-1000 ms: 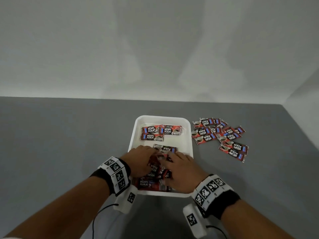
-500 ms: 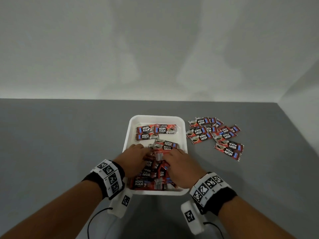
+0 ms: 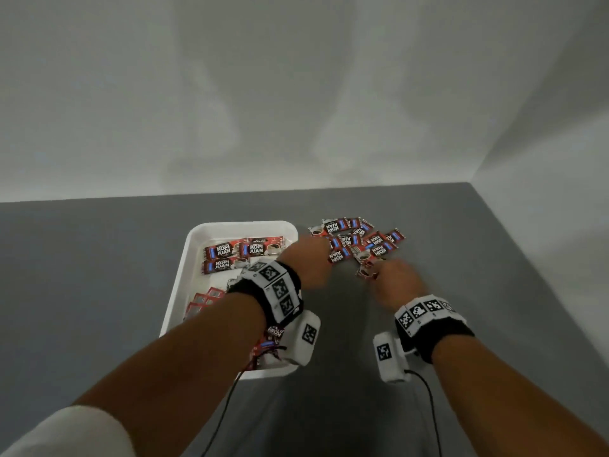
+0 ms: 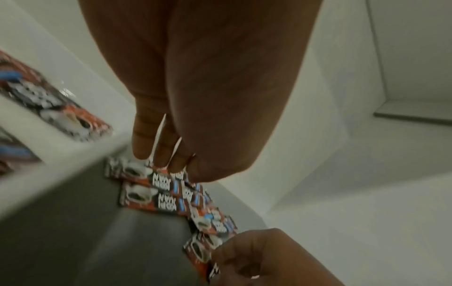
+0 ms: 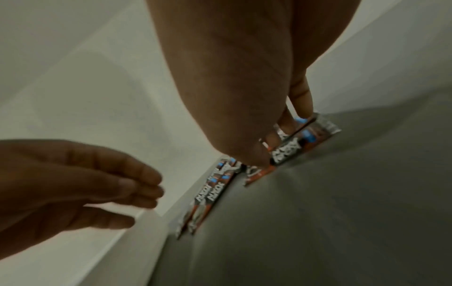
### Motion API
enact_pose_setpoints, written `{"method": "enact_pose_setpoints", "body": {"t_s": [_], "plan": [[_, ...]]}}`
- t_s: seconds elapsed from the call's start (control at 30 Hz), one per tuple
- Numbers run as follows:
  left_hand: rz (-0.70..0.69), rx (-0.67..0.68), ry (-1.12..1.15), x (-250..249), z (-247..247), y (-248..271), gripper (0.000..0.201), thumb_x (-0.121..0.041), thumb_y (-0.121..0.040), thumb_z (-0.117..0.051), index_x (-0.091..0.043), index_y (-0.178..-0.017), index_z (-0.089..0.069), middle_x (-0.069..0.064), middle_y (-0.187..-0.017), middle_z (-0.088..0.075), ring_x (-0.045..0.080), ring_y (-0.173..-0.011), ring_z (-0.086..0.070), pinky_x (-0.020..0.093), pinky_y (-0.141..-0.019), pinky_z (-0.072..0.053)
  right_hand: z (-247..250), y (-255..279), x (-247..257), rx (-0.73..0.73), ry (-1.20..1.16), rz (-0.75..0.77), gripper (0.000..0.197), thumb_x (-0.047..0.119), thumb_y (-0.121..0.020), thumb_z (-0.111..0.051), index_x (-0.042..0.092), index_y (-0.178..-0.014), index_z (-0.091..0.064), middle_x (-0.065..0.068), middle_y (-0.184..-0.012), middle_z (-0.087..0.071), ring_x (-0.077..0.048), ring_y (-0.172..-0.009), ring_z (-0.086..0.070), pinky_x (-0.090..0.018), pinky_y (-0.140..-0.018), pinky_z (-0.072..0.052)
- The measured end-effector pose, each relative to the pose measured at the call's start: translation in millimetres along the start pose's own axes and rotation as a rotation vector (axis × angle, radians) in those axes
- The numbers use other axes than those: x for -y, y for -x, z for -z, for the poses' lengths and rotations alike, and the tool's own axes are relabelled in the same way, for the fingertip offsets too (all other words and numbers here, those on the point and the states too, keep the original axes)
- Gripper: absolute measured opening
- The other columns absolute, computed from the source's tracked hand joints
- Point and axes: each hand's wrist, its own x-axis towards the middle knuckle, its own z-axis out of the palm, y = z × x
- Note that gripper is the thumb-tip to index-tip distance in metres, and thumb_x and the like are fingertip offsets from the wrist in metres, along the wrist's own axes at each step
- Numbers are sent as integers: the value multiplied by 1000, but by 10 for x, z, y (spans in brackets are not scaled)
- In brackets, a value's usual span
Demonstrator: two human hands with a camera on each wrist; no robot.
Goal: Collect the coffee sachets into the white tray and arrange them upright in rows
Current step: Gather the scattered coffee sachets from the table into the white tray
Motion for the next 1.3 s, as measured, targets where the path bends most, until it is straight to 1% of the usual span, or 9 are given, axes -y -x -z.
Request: {"method": "enact_pose_setpoints", "body": {"t_s": [0.1,0.3,0.53,0.67,0.8,0.93,1.03,1.13,1.3], "plan": [[-3,132,-162,-262,-218,-250,24,-13,-96,-54,-1,-114,-66,15,-116,-69,31,-109,-67,36,-89,-54,-169,-3,-124,-9,-31,3,30,28,-95,-55,35,-121,-68,-3,-121,-67,-24,-104,-66,-40,-92,-56],[103,157,-299,-372,-651,-488,34,-17,-104,-43,-9,-136,-53,13,-141,-52,32,-132,-46,46,-109,-39,-224,-16,-241,42,31,33,25,20,-94,-56,18,-115,-68,-8,-119,-65,-27,-108,-63,-38,-89,-55],[236,119,-159,-310,-717,-536,44,-19,-103,-47,-24,-146,-44,10,-145,-46,36,-139,-35,55,-108,-41,-170,-51,-363,126,-14,172,18,20,-88,-65,16,-105,-71,-6,-109,-65,-23,-99,-63,-36,-84,-54],[183,150,-159,-238,-703,-541,46,-18,-101,-49,-26,-146,-44,14,-141,-46,41,-136,-36,55,-109,-42,-131,-47,-410,169,-19,203,11,19,-88,-67,19,-90,-56,-1,-99,-60,-20,-92,-58,-30,-77,-46],[211,138,-137,-233,-666,-530,38,-18,-102,-48,-15,-140,-48,15,-137,-54,37,-131,-49,47,-105,-47,-63,-52,-374,252,-24,231,21,15,-88,-68,22,-84,-48,1,-94,-55,-16,-87,-54,-26,-73,-41],[233,185,-136,-258,-634,-537,31,-11,-101,-52,-1,-131,-52,16,-133,-59,31,-121,-61,36,-93,-52,127,-166,-336,177,-126,221,34,11,-91,-60,24,-69,-36,2,-77,-49,-20,-75,-49,-26,-61,-34],[194,242,-146,-299,-598,-550,22,-15,-102,-52,-2,-113,-66,13,-119,-67,26,-107,-67,30,-81,-53,255,-307,-363,93,-145,168,28,2,-90,-54,19,-75,-38,5,-74,-44,-21,-75,-50,-25,-59,-34],[210,179,-59,-265,-602,-600,17,-23,-98,-55,-9,-94,-63,7,-100,-68,21,-87,-63,28,-71,-51,242,-426,-441,39,-176,107,10,7,-91,-56,14,-94,-50,0,-85,-56,-25,-81,-55,-32,-73,-44],[164,8,145,-157,-528,-751,28,-31,-95,-51,-17,-113,-66,4,-109,-71,26,-100,-69,41,-90,-58,26,-486,-552,9,-115,95,34,27,-89,-68,17,-121,-67,-6,-118,-65,-27,-110,-63,-37,-92,-52]]}}
